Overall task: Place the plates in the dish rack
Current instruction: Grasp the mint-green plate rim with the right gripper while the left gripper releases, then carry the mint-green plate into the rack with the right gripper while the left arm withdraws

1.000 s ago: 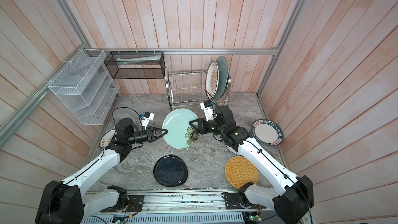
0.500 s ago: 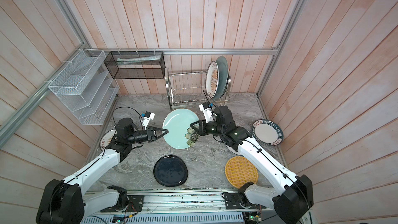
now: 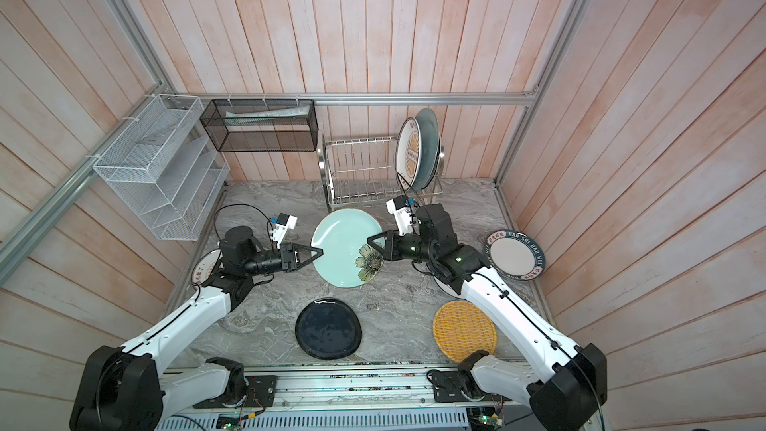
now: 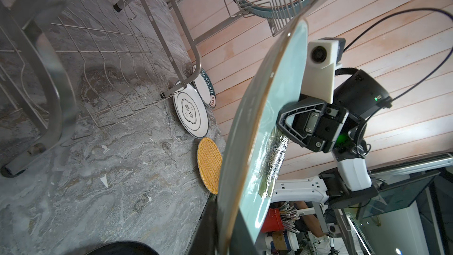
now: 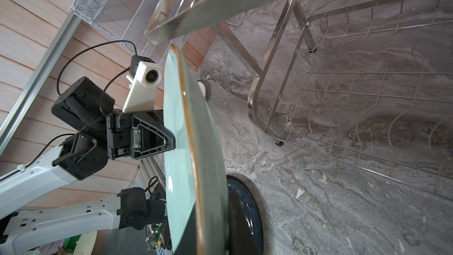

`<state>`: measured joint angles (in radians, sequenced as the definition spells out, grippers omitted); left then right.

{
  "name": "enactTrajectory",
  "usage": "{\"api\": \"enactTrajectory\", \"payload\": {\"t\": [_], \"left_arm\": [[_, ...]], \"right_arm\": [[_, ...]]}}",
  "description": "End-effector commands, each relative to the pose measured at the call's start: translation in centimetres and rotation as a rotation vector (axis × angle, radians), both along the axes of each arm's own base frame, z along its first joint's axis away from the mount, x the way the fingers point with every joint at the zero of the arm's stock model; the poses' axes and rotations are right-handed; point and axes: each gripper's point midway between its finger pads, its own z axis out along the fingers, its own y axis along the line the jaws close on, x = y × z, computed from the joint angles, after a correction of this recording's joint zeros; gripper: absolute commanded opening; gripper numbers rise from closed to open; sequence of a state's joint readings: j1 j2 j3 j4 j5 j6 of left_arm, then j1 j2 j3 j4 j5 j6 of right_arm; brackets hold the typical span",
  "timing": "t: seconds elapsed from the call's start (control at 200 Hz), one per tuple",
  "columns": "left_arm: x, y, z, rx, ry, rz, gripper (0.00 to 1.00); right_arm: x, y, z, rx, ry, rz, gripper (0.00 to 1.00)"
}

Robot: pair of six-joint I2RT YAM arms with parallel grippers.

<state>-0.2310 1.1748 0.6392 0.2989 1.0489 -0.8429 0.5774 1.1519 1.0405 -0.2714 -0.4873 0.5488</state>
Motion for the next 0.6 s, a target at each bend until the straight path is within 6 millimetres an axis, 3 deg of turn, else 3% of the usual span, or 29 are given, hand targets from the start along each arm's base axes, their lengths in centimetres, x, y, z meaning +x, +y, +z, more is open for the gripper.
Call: {"api": "enactTrajectory", "payload": {"t": [0.0,0.075,0.16,0.19,0.465,0.59], "left_arm": [[0.0,0.5,3.0,-0.037,-0.115,-0.002,0.52],[-0.1,0.9,3.2,-0.041,-0.129,0.011,0.72],[-0.2,1.5,3.6,-0.047,-0.154,0.033,0.88],[-0.1,1.7,3.6,-0.048,-0.157,0.042,0.99],[-0.3,3.0,4.5,0.030,-0.230,0.123,1.00],[-0.3,4.5,4.2,0.133,-0.272,0.240,1.00]], "right_arm": [[-0.3,-0.6,2.3,0.034,-0.071,-0.027,0.00],[-0.1,-1.2,2.8,0.025,-0.087,-0.060,0.00],[-0.1,-1.8,3.5,0.021,-0.106,-0.085,0.00],[-0.2,-1.9,3.9,0.024,-0.113,-0.088,0.00],[-1.1,-2.8,8.5,0.075,-0.188,-0.108,0.00],[-1.5,-3.0,11.4,0.112,-0.236,-0.105,0.00]]}}
